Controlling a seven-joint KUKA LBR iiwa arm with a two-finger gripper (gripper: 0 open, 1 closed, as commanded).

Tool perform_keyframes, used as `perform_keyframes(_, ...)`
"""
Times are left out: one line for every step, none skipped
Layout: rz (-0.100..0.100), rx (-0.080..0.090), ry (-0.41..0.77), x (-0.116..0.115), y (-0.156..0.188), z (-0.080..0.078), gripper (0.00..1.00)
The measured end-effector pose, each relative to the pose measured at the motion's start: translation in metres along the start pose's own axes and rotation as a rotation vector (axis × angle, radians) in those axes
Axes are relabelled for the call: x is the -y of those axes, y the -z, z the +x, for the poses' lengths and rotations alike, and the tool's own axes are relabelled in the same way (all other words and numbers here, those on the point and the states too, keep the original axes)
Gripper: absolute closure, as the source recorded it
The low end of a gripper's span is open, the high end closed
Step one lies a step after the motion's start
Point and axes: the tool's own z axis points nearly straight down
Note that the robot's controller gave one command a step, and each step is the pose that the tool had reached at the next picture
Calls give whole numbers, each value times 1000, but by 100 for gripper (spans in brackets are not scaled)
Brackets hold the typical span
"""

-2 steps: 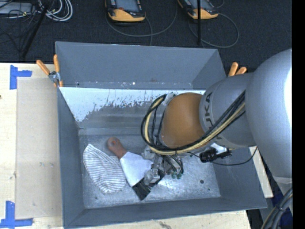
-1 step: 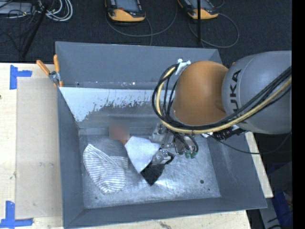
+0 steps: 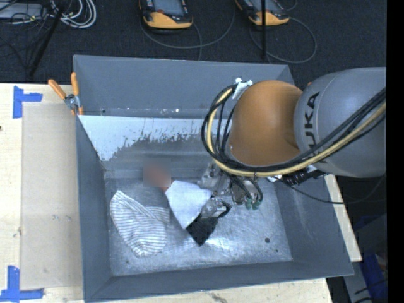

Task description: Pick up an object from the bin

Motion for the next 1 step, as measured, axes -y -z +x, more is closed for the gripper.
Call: perform_keyframes(0,-4,41,-2,48,-4,100)
